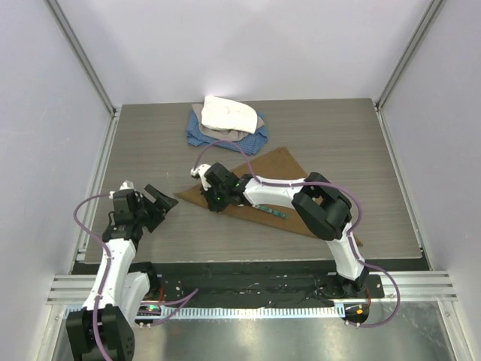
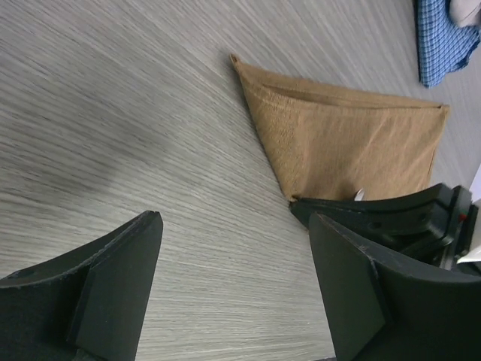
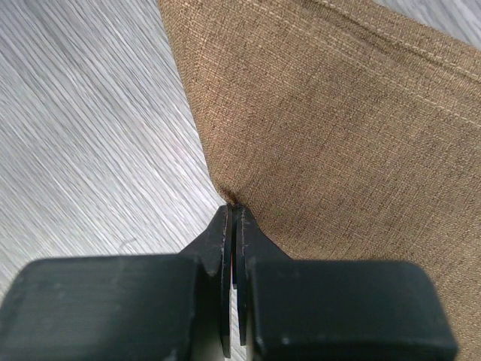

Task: Fold the napkin, place the utensils inside, and roll it up
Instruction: Fold the napkin

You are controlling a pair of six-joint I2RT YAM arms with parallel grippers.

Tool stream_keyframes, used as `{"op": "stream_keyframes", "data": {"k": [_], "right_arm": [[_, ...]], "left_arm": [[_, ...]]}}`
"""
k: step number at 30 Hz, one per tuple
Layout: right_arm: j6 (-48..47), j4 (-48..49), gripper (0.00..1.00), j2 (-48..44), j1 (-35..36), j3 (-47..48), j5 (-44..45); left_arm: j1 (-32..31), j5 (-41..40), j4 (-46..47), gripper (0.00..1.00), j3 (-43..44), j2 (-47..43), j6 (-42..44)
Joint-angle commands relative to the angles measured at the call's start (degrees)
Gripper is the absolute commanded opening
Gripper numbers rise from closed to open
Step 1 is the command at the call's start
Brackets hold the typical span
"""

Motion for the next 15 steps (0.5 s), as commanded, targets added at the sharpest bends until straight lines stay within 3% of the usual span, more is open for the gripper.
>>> {"op": "stream_keyframes", "data": {"k": [1,5,11,15], "right_arm": [[3.73,2.85,0.01,0.75,0.39,3.15,-1.49],[4.35,2.94,0.09,0.67,0.30,4.38,-2.45],[5.05,3.55,0.37,-1.09,0.39,3.85,-3.60],[5.40,3.99,0.43,-3.28,0.39,2.19,-4.21]], "left_arm": [[-1.14,-1.29,4.23,0.82,-1.36,0.57,-1.62],[-1.22,-1.03,10.36,0.71,-3.82,1.63,-3.11],[-1.14,-1.03,16.45,0.69,-4.62,6.54,-4.70],[-1.22,-1.12,20.74,0.68,-4.18,10.75,-5.49]]}}
